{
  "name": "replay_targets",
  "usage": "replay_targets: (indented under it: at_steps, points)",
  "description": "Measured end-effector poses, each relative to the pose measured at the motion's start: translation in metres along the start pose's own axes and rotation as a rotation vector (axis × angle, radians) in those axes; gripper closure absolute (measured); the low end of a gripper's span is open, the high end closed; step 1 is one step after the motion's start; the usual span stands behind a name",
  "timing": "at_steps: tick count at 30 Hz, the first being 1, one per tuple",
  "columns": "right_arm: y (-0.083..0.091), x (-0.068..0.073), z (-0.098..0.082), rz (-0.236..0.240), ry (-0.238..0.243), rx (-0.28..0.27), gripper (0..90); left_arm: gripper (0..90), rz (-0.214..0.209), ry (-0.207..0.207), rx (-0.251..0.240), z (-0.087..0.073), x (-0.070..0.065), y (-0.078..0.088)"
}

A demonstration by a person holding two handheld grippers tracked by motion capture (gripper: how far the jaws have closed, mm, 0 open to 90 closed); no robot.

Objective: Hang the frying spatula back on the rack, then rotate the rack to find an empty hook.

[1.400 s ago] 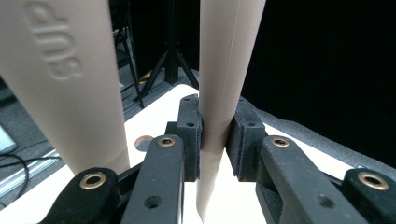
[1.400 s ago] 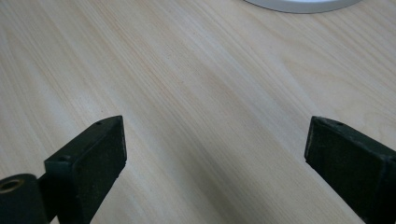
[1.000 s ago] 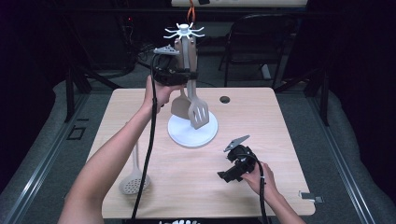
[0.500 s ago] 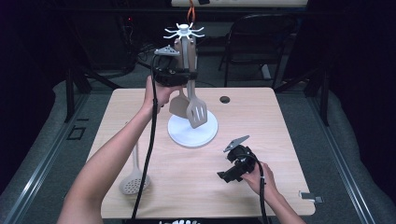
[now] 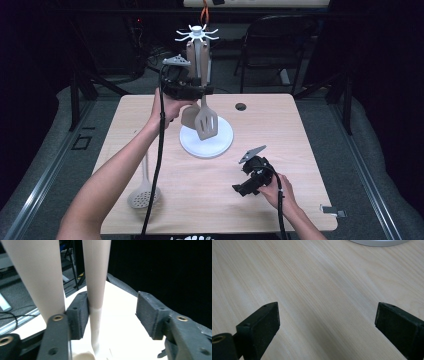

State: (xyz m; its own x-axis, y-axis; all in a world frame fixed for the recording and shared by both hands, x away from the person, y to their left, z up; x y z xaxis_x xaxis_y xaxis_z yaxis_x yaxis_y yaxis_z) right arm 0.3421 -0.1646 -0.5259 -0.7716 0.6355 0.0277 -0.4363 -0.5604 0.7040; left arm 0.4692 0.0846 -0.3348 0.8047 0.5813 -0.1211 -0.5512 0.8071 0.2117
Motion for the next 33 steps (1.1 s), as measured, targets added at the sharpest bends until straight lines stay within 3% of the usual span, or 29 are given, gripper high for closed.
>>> replay_targets:
  at_steps: [4,7,14,27,30,33]
  points:
    - [-0.001,0.001,0.0,0.0,0.0,0.002,5.5,34.9,-0.013,0.006,0.015,-0.003,-0.002,0.003]
    - [-0.001,0.001,0.0,0.0,0.001,0.001,5.6,29.0,-0.047,0.014,0.026,-0.005,-0.001,0.006]
    - [-0.001,0.001,0.0,-0.007,0.005,0.001,5.9,25.6,-0.061,-0.022,0.051,-0.007,-0.005,0.016]
    - [-0.002,0.002,0.0,-0.01,0.001,0.004,6.2,19.5,0.017,-0.039,0.004,0.015,0.007,0.042]
    - [-0.002,0.001,-0.002,-0.006,-0.001,0.003,6.3,21.4,0.038,-0.059,-0.01,0.022,0.011,0.049]
    - [-0.001,0.0,-0.001,-0.015,0.002,0.016,6.6,29.2,0.069,-0.071,-0.022,0.027,0.014,0.054]
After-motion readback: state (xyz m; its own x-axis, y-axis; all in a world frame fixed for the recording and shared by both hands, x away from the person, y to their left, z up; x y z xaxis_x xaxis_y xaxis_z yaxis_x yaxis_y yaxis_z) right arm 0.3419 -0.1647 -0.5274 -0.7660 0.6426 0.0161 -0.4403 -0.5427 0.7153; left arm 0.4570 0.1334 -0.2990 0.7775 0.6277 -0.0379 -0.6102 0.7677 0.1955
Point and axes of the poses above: each handheld gripper's, and its own axes: y roughly backward along the jaws, z roughly out of its top, x roughly to its left, the point moved 1 cm from there along -y, roughly forward along the jaws, and after that the axes turned 14 degrees about -x, right-handed, at the moved point
